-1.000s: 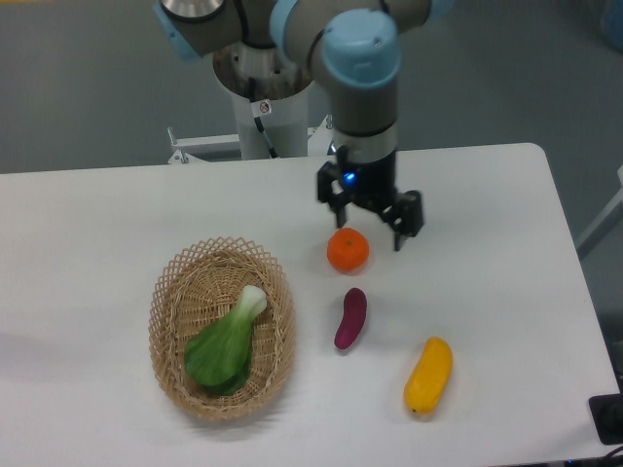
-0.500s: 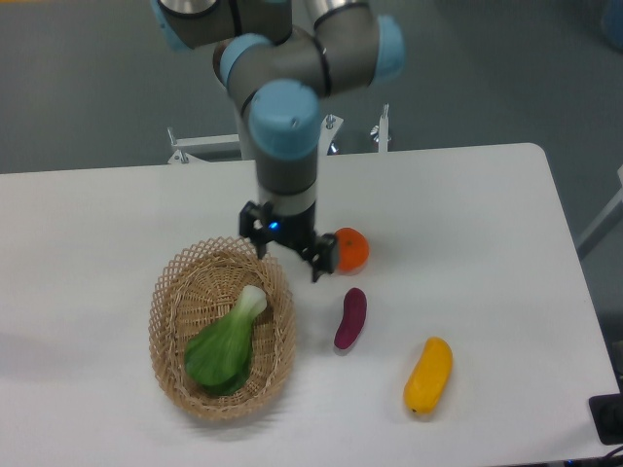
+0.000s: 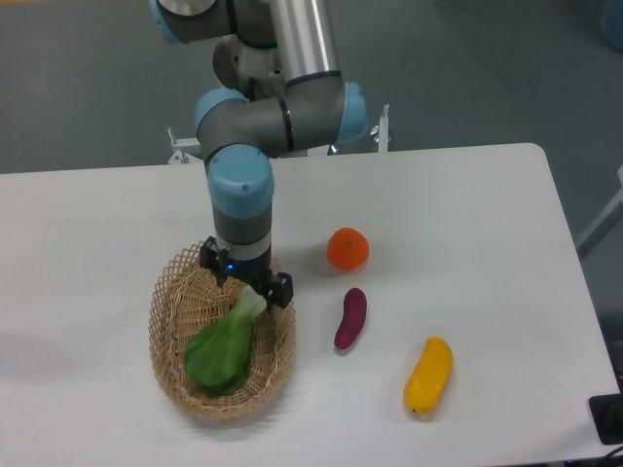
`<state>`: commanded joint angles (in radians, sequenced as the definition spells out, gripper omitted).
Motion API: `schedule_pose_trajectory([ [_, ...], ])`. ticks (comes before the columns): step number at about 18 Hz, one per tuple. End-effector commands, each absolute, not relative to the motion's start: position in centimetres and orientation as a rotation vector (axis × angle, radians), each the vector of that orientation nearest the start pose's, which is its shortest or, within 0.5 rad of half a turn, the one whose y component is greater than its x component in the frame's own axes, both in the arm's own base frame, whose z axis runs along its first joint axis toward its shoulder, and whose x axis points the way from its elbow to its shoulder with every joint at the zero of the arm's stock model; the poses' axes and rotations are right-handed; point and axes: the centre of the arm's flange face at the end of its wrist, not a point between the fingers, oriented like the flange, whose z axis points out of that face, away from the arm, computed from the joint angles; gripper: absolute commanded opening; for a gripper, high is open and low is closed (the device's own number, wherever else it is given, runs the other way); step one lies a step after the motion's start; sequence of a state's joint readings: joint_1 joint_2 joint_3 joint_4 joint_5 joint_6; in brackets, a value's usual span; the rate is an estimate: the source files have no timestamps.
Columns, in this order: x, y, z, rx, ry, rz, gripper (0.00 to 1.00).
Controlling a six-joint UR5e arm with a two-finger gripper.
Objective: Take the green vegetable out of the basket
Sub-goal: 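Lower the gripper onto the bok choy stem and close it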
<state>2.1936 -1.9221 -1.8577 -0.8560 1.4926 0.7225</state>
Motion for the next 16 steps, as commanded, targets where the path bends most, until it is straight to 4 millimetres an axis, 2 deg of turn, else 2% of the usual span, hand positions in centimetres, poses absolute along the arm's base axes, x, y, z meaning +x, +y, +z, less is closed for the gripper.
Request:
schedule_pose_trajectory([
  [5, -21.6, 54.2, 23.0, -3.029, 0.156, -0.02, 1.0],
  [11, -21.3, 54.6, 21.3, -3.051, 0.162, -0.046, 1.0],
  [16, -21.5, 54.4, 20.8, -3.073, 0.164, -0.022, 0.99],
])
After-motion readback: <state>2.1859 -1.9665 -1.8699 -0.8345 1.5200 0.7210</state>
